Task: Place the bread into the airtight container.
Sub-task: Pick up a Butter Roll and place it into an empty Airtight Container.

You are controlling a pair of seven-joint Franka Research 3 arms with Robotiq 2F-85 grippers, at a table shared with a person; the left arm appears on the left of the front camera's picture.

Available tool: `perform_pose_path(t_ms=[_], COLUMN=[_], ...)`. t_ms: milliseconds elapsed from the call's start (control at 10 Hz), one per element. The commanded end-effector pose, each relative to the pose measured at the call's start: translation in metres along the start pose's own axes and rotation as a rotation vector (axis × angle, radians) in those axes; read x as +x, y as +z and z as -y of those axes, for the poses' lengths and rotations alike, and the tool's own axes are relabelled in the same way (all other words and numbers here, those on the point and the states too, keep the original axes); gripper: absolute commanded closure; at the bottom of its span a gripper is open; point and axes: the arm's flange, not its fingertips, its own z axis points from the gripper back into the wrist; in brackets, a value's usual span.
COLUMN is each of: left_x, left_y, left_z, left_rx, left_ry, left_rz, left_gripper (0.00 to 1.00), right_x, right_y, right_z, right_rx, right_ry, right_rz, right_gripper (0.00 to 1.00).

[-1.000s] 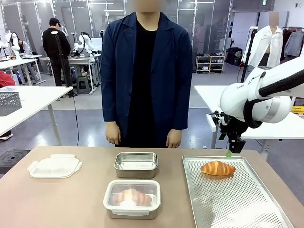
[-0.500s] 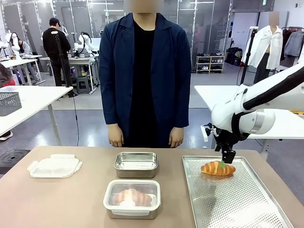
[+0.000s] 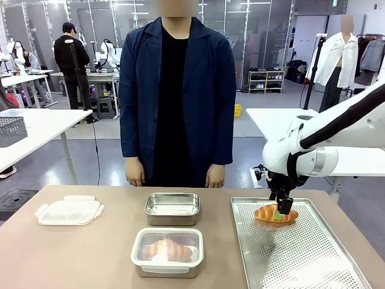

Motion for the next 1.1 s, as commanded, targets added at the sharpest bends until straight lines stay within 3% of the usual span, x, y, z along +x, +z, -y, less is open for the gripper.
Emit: perform_pose_path(t_ms=[0, 100, 200, 800, 1000], left_x=[0.002, 0.002, 0.002, 0.002, 0.002], left_y=[0.002, 0.002, 0.002, 0.002, 0.002], left_z=[-0.001, -0.001, -0.001, -0.001, -0.001], left_rx=[-0.001, -0.001, -0.001, -0.001, -0.001], left_ry=[-0.002, -0.002, -0.002, -0.002, -0.002], left_rz=[0.003, 0.003, 0.003, 0.003, 0.003], left_gripper=[0.0, 0.0, 0.0, 0.0, 0.0], right_x=[0.004, 0.005, 0.005, 0.01, 0.031], right_y=[-0.007, -0.012, -0.013, -0.003, 0.038], right_z=[0.008, 0.009, 0.011, 0.01, 0.005], right_rx=[0.057, 0.064, 0.068, 0.076, 0.039], right_ry=[-0.016, -0.019, -0.02, -0.033, -0.041], right_rz=[-0.014, -0.024, -0.027, -0.06, -0.037], right_gripper=[0.0, 0.0, 0.08, 0.68, 0.73])
